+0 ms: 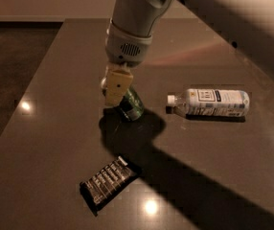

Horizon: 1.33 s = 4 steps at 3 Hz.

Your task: Knock green can over

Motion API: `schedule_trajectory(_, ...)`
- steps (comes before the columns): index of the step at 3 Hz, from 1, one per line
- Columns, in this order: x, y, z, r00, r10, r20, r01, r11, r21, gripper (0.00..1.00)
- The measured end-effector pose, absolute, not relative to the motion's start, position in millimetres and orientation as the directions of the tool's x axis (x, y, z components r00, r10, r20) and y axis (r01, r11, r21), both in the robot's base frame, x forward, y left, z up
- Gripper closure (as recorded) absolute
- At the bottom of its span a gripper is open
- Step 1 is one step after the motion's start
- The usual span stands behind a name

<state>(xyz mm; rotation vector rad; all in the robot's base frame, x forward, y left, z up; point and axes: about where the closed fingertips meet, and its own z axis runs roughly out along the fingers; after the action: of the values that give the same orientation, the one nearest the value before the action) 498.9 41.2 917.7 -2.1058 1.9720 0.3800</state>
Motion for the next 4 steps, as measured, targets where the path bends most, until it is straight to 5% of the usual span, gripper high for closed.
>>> schedule_trajectory(2, 495.4, 24.2, 909.5, 0.185, -0.974, -0.132, -0.982, -0.187, 0.002, 1.00)
schedule_trajectory(4, 505.6, 26.2, 895.0, 0.254, -0.966, -0.056, -0.967, -0.255, 0.011, 0.58)
